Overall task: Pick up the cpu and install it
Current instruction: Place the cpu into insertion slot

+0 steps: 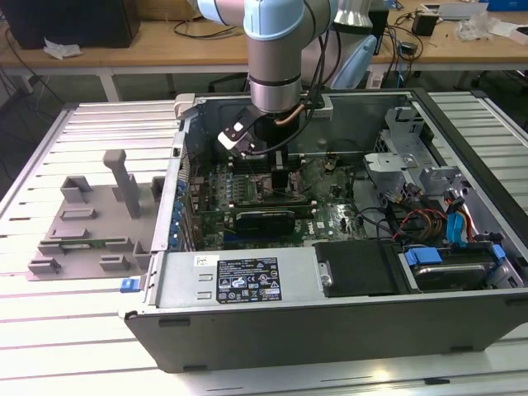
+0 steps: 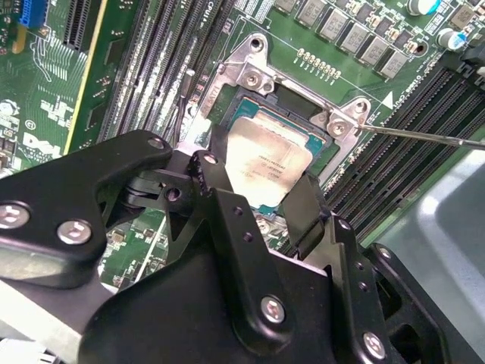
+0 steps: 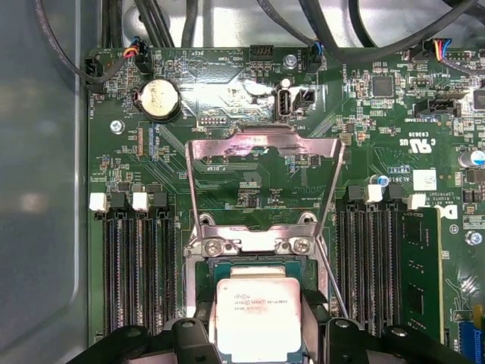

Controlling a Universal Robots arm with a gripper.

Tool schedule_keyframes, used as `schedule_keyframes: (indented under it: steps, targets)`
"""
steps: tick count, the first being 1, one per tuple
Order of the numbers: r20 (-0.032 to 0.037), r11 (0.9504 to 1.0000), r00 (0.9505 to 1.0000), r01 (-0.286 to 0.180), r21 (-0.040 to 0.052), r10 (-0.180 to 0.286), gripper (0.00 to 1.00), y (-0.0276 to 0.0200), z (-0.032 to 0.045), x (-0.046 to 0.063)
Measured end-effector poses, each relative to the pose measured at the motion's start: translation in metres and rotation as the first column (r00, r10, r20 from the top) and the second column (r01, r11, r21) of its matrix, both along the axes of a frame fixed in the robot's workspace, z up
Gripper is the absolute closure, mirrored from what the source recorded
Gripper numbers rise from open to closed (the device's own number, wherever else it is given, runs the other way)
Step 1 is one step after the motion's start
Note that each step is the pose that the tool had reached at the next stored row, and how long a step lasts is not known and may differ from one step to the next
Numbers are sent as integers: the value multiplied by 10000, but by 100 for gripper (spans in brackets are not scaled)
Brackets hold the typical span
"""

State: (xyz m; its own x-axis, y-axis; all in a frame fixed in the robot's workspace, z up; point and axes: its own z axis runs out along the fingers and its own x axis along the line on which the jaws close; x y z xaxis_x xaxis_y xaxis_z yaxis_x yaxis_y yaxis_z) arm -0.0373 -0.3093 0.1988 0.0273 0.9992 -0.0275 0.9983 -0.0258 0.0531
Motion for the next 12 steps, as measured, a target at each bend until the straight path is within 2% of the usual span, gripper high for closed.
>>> schedule_keyframes:
  steps: [8, 9, 12]
  targets:
    - [11, 10000, 10000, 8, 16, -8, 45, 3, -21, 2]
    - [2, 10000, 10000, 8, 3, -8, 39, 0, -16, 0]
    - [1, 10000, 10000, 8, 1, -8, 39, 0, -16, 0]
